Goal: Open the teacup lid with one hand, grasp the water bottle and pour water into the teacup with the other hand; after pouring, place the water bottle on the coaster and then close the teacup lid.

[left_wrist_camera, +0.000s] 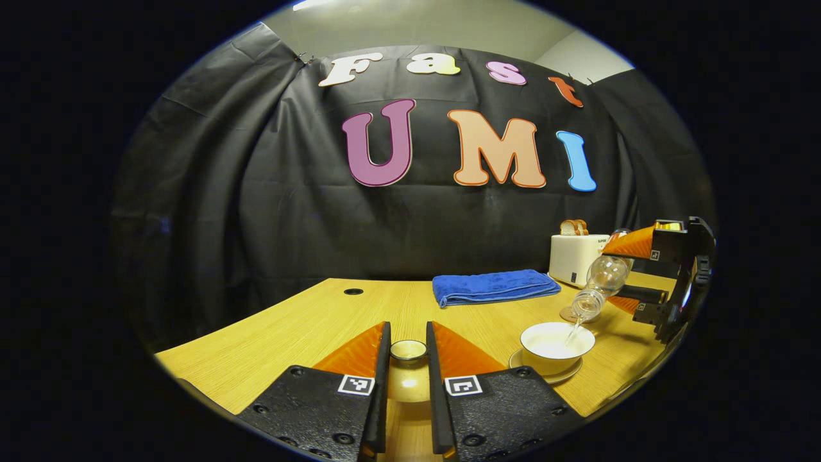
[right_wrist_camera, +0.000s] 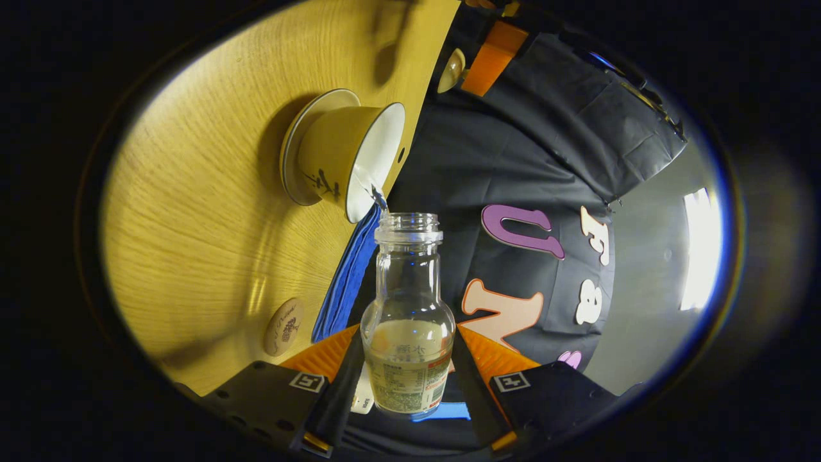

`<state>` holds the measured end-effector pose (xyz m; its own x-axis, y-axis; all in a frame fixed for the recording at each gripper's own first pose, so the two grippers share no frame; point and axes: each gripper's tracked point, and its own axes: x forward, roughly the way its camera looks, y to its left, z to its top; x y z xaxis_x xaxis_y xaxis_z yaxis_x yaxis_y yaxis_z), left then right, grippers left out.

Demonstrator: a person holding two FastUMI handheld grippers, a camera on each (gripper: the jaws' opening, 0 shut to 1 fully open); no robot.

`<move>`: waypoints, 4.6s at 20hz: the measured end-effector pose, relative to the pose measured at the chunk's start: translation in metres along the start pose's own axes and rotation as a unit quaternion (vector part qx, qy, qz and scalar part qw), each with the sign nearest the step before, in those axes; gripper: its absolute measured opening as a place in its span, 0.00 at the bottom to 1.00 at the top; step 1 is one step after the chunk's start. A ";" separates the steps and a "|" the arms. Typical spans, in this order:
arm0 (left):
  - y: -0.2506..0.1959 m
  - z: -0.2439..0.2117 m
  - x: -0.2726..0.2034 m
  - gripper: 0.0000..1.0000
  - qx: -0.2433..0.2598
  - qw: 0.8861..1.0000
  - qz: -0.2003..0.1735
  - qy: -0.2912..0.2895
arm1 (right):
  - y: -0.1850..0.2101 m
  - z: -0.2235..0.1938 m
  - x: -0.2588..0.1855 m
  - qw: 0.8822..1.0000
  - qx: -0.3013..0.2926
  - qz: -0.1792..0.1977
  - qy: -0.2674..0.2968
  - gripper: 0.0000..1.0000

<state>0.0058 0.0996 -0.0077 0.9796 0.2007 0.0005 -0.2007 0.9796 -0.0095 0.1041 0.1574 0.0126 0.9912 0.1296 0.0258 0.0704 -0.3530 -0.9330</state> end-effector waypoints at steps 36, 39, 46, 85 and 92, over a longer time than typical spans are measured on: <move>0.001 0.002 0.002 0.25 0.002 1.000 0.000 0.000 | 0.020 -0.013 -0.008 0.946 0.317 0.056 0.042 0.82; 0.002 0.001 0.003 0.25 0.002 1.000 0.003 0.000 | 0.019 -0.026 -0.010 0.906 0.416 0.052 0.057 0.80; 0.002 0.001 0.005 0.25 0.002 1.000 0.004 0.000 | 0.013 -0.062 -0.018 0.819 0.569 -0.001 0.078 0.78; 0.002 0.003 0.002 0.25 0.002 1.000 0.002 0.001 | 0.076 -0.112 0.066 0.560 0.821 -0.028 0.105 0.82; 0.002 0.002 0.002 0.25 0.002 1.000 0.002 0.001 | 0.076 -0.113 0.059 0.559 0.822 -0.030 0.105 0.83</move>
<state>0.0069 0.1017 -0.0060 0.9788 0.2046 -0.0021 -0.2046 0.9788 -0.0062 0.1806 0.0333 -0.0160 0.9960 -0.0766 -0.0454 0.0770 0.9970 0.0074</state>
